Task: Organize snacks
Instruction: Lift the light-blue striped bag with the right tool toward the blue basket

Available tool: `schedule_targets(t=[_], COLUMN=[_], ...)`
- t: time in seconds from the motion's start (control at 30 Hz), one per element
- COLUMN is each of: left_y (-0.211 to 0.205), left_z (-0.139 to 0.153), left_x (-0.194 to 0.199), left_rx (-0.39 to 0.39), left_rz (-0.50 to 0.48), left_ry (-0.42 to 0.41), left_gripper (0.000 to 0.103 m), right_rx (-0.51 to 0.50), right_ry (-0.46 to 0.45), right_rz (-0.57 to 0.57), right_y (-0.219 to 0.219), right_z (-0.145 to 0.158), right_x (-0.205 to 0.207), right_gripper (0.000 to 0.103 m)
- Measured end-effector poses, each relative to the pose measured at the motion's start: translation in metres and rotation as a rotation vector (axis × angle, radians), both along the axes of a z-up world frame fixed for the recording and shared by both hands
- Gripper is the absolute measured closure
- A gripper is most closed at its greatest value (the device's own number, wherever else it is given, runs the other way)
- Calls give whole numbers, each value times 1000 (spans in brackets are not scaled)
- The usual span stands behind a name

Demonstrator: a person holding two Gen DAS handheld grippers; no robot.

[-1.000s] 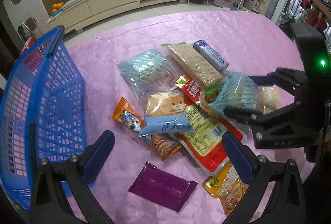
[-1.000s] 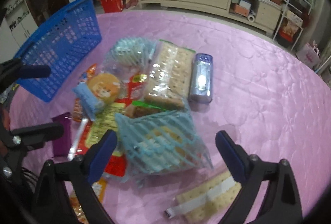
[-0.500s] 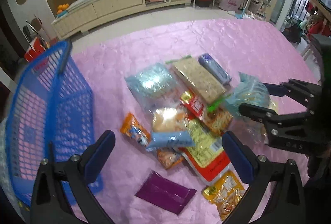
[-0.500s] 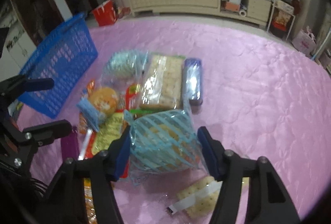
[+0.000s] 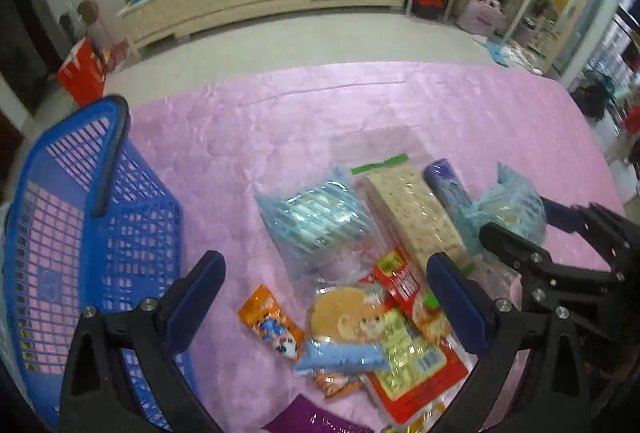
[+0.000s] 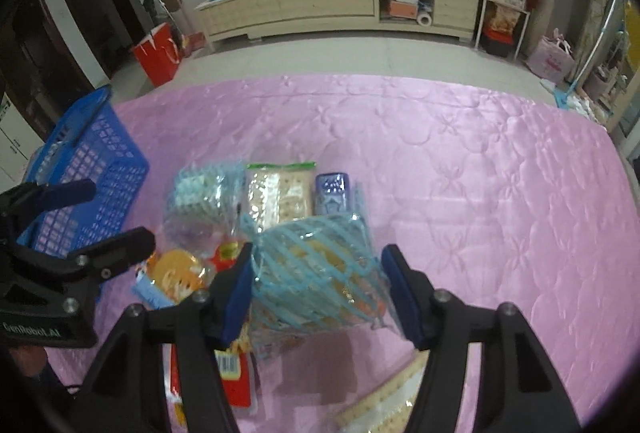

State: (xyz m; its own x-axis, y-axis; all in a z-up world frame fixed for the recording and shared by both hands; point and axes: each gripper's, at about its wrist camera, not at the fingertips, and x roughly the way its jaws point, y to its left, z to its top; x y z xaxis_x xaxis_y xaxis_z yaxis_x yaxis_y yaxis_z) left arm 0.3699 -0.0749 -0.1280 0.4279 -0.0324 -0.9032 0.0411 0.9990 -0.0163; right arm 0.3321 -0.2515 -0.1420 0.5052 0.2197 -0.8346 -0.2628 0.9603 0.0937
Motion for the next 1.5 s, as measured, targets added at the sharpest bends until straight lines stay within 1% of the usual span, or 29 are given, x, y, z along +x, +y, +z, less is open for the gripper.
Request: schedule_targets(t=[0.1,0.23,0.33,0.47,0.5,0.57,0.6,0.63,0.7,0.77,0.87,0.97,1.1,1.33,1.4,1.5], left_y=[3,6,8,11,11,8,6,4,1,-3,-5,0,5,14,21,27], left_z=[-13,-32,-46,-64,-65,-64,-65,-66,-66,-62,-55,-41,-19,36,51,73], left_x=[16,37,53,60,61,63,62,61,60,55,44,31,11,-29,-40,-59], left_rx=[-19,-54,-39,-33,-41,-64,-64,-48,-40,-40,-43,-68,-98,-139,-142,-125], left_rz=[43,66,93,77,75,62,55,49,41,29,21,29,17,-9,-18,-27], left_ry=[23,58,86,126,126,126,125,121,126,129,121,101,67,-33,-58,-92], left_gripper=[2,2,2,2,4,19,20,22,30,40,44,45,45,45,45,45], right_rx=[-1,-26,-36,-41,-38,-34,-32,-32,-31,-25,-12,7,-6,-6,-1,15], right_ry=[22,30,36,52,57,58,60,64,70,78,90,96,77,25,11,-7], right_rz=[-15,-27,-30,-38,-37,-42,-44,-44,-48,-53,-58,-71,-78,-79,-80,-78], right_y=[2,7,8,5,5,2,2,2,0,-2,-8,-11,-7,3,6,9], right_z=[-3,-7,-10,-15,-16,-17,-16,-16,-15,-12,-8,0,18,59,71,90], right_x=[16,28,37,43,44,43,43,42,41,40,36,29,17,-11,-20,-35], right_gripper=[37,37,37,37,37,37,37,37,37,37,37,37,37,37,37,37])
